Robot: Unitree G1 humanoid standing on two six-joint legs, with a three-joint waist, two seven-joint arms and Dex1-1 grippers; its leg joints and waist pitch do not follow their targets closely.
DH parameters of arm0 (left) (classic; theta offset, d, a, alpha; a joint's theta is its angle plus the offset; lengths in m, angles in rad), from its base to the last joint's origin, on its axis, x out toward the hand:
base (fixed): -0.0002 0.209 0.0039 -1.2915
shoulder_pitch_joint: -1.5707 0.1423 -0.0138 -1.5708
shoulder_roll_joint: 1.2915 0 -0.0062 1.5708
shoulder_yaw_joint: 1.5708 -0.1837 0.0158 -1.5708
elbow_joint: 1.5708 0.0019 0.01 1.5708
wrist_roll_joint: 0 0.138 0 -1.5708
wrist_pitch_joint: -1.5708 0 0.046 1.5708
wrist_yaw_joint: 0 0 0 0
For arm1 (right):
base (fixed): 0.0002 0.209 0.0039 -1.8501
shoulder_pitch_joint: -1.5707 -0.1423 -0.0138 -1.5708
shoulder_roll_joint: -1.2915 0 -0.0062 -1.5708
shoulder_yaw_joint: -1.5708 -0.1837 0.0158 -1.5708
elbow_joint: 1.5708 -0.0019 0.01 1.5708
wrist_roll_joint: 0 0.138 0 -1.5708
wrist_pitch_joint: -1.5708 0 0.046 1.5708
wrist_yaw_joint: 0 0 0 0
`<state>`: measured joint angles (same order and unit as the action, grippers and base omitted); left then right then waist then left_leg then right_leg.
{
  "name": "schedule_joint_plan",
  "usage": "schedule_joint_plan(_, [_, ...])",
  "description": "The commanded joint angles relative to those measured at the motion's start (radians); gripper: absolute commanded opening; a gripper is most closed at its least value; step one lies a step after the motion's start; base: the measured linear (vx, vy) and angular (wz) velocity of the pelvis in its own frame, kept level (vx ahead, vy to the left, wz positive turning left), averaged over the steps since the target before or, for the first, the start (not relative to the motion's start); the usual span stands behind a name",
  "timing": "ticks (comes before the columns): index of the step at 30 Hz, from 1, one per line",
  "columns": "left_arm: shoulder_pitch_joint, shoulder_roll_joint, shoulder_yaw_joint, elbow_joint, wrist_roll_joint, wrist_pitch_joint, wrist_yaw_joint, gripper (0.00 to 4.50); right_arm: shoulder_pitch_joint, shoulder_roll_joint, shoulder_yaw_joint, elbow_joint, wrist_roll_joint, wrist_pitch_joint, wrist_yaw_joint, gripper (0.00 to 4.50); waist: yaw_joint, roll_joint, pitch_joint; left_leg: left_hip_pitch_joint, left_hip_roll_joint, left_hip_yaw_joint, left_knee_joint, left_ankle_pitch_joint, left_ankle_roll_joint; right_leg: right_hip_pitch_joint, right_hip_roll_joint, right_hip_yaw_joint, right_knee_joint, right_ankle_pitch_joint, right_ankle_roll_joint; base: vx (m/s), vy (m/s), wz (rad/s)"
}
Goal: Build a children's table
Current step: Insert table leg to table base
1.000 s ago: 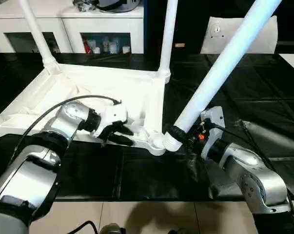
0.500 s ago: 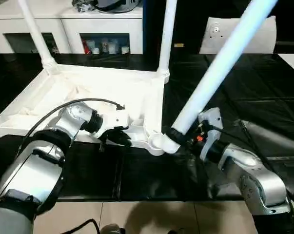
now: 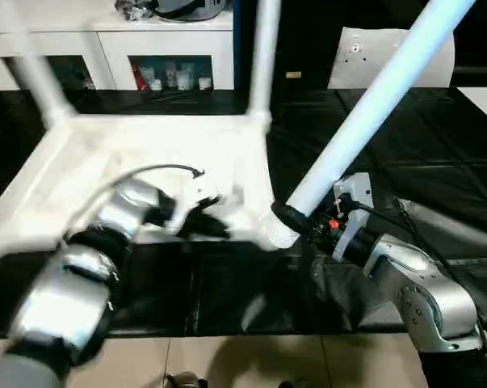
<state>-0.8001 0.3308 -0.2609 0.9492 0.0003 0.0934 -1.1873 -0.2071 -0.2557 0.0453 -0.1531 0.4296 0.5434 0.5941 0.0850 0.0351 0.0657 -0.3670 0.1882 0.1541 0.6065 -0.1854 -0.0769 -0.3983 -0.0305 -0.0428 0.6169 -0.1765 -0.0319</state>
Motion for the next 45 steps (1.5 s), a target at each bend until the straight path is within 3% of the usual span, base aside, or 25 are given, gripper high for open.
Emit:
schedule_joint_plan(1, [0.064,0.004,0.03,-0.061,-0.009,0.097,0.075,0.0,-0.022,0.003,-0.002,-0.002,0.007,0.004,-0.003,1.91,0.006,-0.005,-0.073,0.002,0.031,-0.006,-0.067,-0.15,0.021,0.057,-0.103,0.046,-0.088,-0.304,-0.168,0.0,0.0,0.0])
schedule_joint_plan(3, [0.127,0.003,0.025,-0.175,0.003,0.111,0.094,0.0,-0.029,0.004,0.006,0.007,0.001,-0.001,-0.001,1.91,0.005,-0.005,-0.074,0.003,0.035,-0.009,-0.069,-0.156,0.017,0.059,-0.106,0.047,-0.086,-0.312,-0.163,0.0,0.0,0.0])
schedule_joint_plan(4, [0.161,0.006,0.015,-0.236,0.007,0.108,0.086,0.0,-0.034,0.001,0.013,0.016,-0.008,-0.005,0.002,1.91,0.004,-0.01,-0.072,0.003,0.031,-0.004,-0.068,-0.157,0.021,0.054,-0.102,0.047,-0.095,-0.335,-0.152,0.0,0.0,0.0])
schedule_joint_plan(6, [0.215,0.028,-0.022,-0.326,0.029,0.087,0.059,0.0,-0.046,-0.009,0.031,0.033,-0.033,-0.018,0.009,1.91,0.004,-0.007,-0.074,0.004,0.037,-0.008,-0.071,-0.149,0.017,0.053,-0.102,0.048,-0.087,-0.319,-0.147,0.0,0.0,0.0])
schedule_joint_plan(8, [0.248,0.052,-0.054,-0.385,0.05,0.093,0.043,0.0,-0.054,-0.018,0.045,0.046,-0.052,-0.028,0.016,1.91,0.002,-0.002,-0.073,0.008,0.035,-0.004,-0.07,-0.157,0.018,0.046,-0.097,0.049,-0.091,-0.312,-0.147,0.0,0.0,0.0])
schedule_joint_plan(10, [0.284,0.091,-0.093,-0.451,0.068,0.064,0.004,0.0,-0.069,-0.035,0.067,0.069,-0.078,-0.046,0.033,1.91,0.001,-0.006,-0.073,0.003,0.037,-0.008,-0.075,-0.163,0.011,0.053,-0.099,0.049,-0.083,-0.282,-0.149,0.0,0.0,0.0])
schedule_joint_plan(13, [0.307,0.118,-0.112,-0.498,0.074,0.053,-0.028,0.0,-0.085,-0.048,0.084,0.087,-0.089,-0.053,0.055,1.91,-0.001,-0.004,-0.073,0.007,0.034,-0.005,-0.073,-0.171,0.01,0.05,-0.098,0.05,-0.085,-0.283,-0.149,0.0,0.0,0.0])
schedule_joint_plan(14, [0.308,0.129,-0.116,-0.501,0.082,0.038,-0.037,0.0,-0.094,-0.055,0.092,0.096,-0.091,-0.051,0.069,1.91,0.0,-0.008,-0.072,0.007,0.033,-0.003,-0.072,-0.173,0.011,0.049,-0.097,0.05,-0.087,-0.295,-0.145,0.0,0.0,0.0])
schedule_joint_plan(20, [0.299,0.167,-0.148,-0.48,0.107,-0.025,-0.067,0.0,-0.123,-0.076,0.111,0.143,-0.105,-0.051,0.104,1.91,0.001,-0.008,-0.069,0.01,0.033,-0.005,-0.076,-0.195,0.005,0.045,-0.098,0.049,-0.093,-0.358,-0.119,0.0,0.0,0.0])
schedule_joint_plan(27, [0.262,0.165,-0.163,-0.435,0.116,-0.047,-0.082,0.0,-0.132,-0.086,0.135,0.2,-0.119,-0.072,0.148,1.91,0.001,-0.01,-0.07,0.013,0.032,-0.006,-0.077,-0.216,-0.005,0.045,-0.098,0.048,-0.095,-0.374,-0.118,0.0,0.0,0.0])
schedule_joint_plan(31, [0.257,0.168,-0.174,-0.439,0.1,-0.073,-0.118,0.0,-0.142,-0.075,0.141,0.23,-0.118,-0.079,0.156,1.91,-0.001,-0.015,-0.067,0.02,0.032,-0.007,-0.08,-0.26,-0.008,0.043,-0.1,0.047,-0.104,-0.453,-0.104,0.0,0.0,0.0])
schedule_joint_plan(39, [0.251,0.17,-0.194,-0.461,0.079,-0.089,-0.16,0.0,-0.164,-0.059,0.155,0.283,-0.114,-0.072,0.186,1.9,-0.002,-0.011,-0.067,0.024,0.035,-0.009,-0.085,-0.275,-0.011,0.043,-0.099,0.047,-0.1,-0.426,-0.123,0.0,0.0,0.0])
schedule_joint_plan(45, [0.227,0.165,-0.211,-0.423,0.116,-0.146,-0.15,0.0,-0.179,-0.071,0.189,0.319,-0.126,-0.071,0.248,1.89,0.001,-0.013,-0.069,0.027,0.036,-0.008,-0.084,-0.276,-0.012,0.043,-0.103,0.049,-0.102,-0.429,-0.122,0.0,0.0,0.0])
